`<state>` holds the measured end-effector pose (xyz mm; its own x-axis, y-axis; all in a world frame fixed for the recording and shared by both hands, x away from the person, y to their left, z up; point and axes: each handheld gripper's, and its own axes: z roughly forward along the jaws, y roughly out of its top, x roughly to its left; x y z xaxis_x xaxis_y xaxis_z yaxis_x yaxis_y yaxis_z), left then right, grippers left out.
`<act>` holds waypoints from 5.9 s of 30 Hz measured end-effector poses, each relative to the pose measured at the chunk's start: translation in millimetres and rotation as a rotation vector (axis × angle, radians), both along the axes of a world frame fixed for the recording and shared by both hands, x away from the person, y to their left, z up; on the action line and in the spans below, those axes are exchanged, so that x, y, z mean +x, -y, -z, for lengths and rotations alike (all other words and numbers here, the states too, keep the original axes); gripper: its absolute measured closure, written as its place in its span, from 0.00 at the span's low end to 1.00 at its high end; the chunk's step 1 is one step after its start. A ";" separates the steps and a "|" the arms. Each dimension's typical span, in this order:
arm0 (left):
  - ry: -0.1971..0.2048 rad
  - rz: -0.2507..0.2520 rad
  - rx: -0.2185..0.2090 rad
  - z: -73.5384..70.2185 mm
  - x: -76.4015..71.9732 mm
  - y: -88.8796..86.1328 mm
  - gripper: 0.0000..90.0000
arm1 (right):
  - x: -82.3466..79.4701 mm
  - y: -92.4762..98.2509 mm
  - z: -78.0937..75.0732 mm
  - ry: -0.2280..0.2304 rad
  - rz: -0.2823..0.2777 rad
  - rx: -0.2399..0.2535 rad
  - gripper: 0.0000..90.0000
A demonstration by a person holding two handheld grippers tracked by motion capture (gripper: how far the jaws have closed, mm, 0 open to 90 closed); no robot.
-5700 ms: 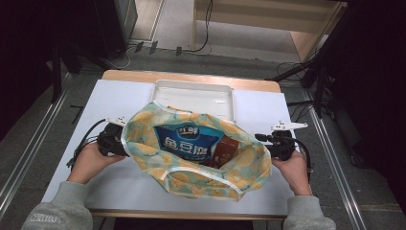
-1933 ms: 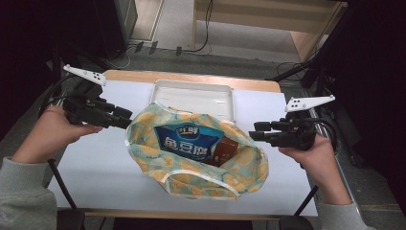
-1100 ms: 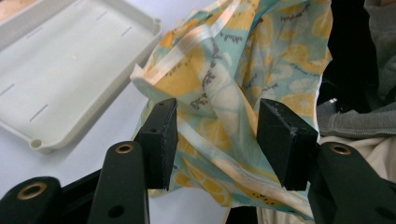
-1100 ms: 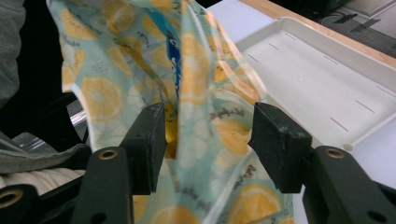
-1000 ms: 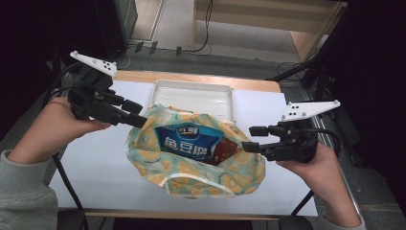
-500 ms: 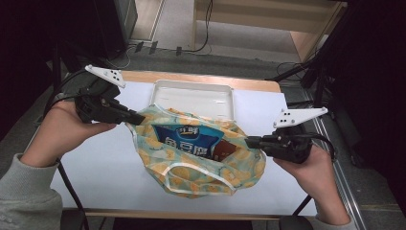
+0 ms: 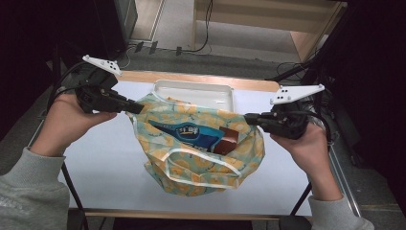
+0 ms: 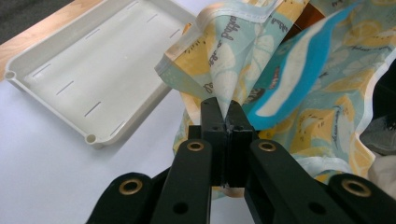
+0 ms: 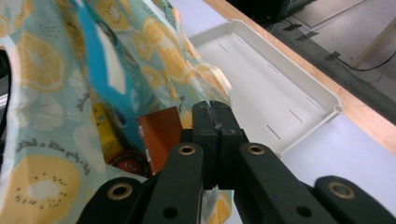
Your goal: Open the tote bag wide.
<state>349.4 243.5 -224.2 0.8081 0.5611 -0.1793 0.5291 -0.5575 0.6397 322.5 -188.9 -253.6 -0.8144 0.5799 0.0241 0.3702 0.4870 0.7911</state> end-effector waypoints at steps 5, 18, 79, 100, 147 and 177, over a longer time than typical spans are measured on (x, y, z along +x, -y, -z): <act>-0.032 -0.010 -0.027 12.8 10.9 -5.0 1.00 | 19.4 -0.8 10.1 -0.044 0.001 0.023 1.00; -0.096 -0.013 -0.069 55.8 23.6 -9.9 0.99 | 42.5 0.2 42.3 -0.139 -0.003 0.063 1.00; -0.279 -0.019 -0.140 205.9 6.6 -6.3 0.99 | 28.2 7.0 182.6 -0.248 0.039 0.141 0.99; -0.180 -0.006 -0.168 193.9 0.3 -19.1 0.74 | 17.8 25.6 167.8 -0.205 0.063 0.162 0.74; -0.148 0.124 -0.146 175.7 -24.7 19.4 0.53 | -32.4 -13.5 165.8 -0.213 -0.108 0.087 0.58; -0.158 0.166 -0.169 161.3 -49.0 9.6 1.00 | -50.1 -12.1 154.0 -0.228 -0.164 0.093 1.00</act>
